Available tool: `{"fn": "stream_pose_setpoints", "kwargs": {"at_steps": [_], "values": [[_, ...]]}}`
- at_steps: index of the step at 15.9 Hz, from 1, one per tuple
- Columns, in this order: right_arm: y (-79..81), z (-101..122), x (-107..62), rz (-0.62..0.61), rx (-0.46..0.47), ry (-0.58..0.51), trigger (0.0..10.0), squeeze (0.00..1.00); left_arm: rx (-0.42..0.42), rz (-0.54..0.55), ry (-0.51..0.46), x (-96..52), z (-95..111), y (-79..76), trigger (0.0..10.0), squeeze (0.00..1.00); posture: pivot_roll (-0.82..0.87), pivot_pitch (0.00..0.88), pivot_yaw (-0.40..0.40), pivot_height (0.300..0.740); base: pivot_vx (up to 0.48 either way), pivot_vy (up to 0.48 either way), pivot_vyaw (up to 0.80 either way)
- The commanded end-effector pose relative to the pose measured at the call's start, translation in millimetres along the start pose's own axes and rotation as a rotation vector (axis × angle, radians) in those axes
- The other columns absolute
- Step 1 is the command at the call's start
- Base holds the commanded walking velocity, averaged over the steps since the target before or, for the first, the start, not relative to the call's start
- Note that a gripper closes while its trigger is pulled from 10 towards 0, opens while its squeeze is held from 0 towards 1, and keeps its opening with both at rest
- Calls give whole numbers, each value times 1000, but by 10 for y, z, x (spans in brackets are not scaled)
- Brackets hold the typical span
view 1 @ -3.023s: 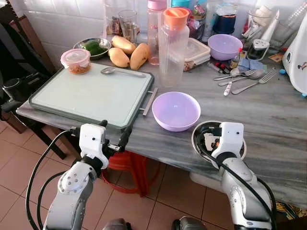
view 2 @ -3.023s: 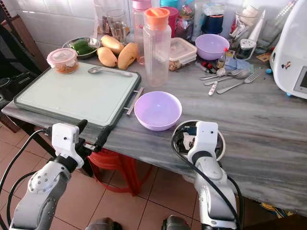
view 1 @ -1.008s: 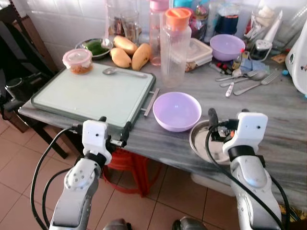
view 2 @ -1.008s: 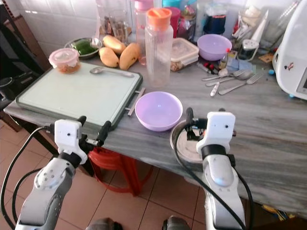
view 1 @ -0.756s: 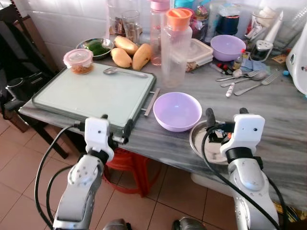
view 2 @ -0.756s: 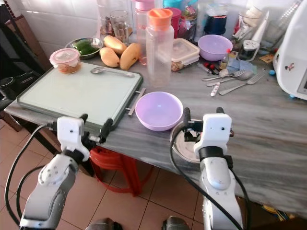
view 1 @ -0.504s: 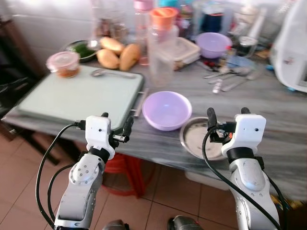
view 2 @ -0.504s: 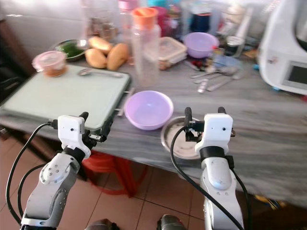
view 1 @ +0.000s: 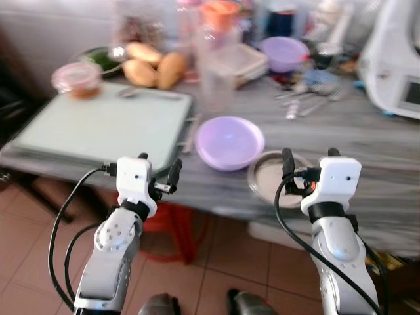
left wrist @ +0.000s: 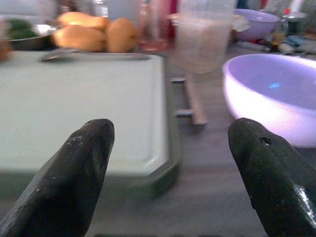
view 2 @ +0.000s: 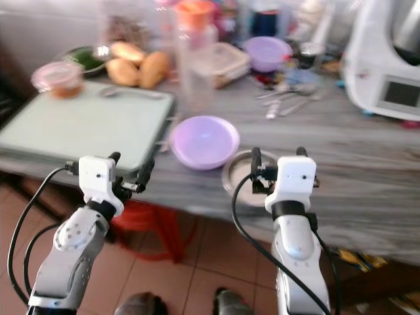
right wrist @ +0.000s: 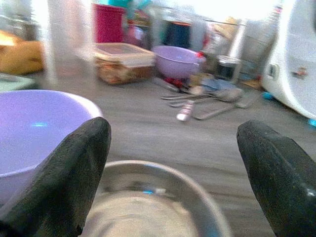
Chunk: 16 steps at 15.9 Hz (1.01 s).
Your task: Setting the table
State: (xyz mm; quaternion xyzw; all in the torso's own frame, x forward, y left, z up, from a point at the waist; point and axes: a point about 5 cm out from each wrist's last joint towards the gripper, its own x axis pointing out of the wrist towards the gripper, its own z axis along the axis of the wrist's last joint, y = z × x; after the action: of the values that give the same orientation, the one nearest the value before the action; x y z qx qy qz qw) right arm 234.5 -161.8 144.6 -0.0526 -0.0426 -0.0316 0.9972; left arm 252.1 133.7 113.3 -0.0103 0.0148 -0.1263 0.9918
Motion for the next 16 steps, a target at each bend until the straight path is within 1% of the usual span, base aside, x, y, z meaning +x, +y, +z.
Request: {"fn": "stream_pose_setpoints", "kwargs": {"at_steps": [1, 7, 13, 15, 16], "values": [[-7, -3, 11, 4, -4, -4, 10000, 0, 7, 6, 17, 4, -29, 3, 10000, 0, -9, 0, 32, 740, -311, 0, 0], [-9, 0, 41, 3, 0, -9, 10000, 0, 10, -1, 10, 17, -18, -6, 10000, 0, -6, 0, 30, 740, -311, 0, 0], [-11, -8, 66, 4, 0, -12, 10000, 0, 14, -9, 12, 30, -24, -18, 10000, 0, -6, 0, 29, 740, -306, 0, -656], [-6, -5, 74, 6, 1, -14, 10000, 0, 15, -10, 12, 33, -23, -18, 10000, 0, -6, 0, 29, 740, -304, 0, -484], [-5, -4, 78, 6, 1, -14, 10000, 0, 15, -10, 12, 33, -23, -17, 10000, 0, -6, 0, 30, 740, -300, 0, 0]]}}
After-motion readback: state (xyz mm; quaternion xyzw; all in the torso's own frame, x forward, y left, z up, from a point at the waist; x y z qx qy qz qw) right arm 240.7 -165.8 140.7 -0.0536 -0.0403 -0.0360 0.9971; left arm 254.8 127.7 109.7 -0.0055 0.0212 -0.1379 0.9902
